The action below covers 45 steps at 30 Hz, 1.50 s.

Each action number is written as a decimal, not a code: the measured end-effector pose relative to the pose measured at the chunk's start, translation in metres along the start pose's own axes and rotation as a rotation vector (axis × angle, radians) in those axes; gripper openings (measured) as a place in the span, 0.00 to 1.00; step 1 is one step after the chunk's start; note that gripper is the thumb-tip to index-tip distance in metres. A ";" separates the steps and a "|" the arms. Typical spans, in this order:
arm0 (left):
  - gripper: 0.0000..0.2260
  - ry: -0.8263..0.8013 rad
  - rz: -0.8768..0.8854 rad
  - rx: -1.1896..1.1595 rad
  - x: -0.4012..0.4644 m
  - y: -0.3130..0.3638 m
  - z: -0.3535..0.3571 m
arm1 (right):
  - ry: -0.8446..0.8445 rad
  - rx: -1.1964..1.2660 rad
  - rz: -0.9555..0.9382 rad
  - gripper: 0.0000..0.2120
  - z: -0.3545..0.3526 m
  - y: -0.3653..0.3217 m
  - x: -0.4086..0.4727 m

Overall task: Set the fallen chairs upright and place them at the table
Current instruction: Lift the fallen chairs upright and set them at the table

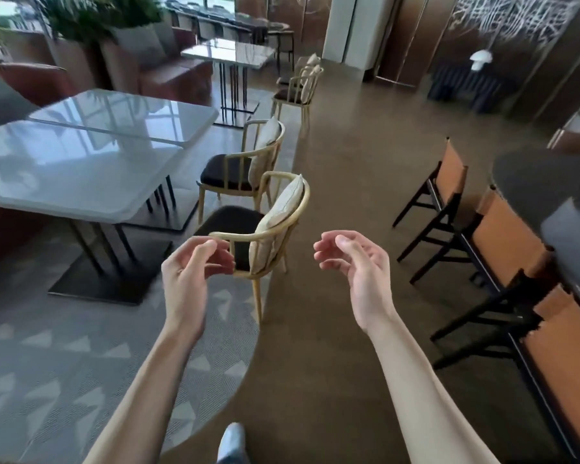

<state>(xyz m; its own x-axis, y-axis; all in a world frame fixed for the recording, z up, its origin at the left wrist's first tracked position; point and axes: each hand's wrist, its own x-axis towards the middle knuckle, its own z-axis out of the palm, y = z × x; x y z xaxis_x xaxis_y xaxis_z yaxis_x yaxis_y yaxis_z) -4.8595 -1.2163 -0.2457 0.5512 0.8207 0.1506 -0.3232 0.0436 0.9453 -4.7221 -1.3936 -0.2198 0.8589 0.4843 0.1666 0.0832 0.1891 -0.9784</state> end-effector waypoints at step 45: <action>0.37 1.461 -0.870 -0.780 0.434 -0.443 0.294 | -0.534 -0.560 1.260 0.25 -0.048 0.397 0.741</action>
<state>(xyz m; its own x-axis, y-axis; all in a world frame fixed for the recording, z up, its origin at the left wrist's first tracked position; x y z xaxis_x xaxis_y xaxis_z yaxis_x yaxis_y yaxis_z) -4.2507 -1.0468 -0.5143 -0.1393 0.1869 -0.9725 -0.8159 0.5349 0.2197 -4.0288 -1.0009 -0.4907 0.2381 0.3482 -0.9067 -0.2728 -0.8720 -0.4065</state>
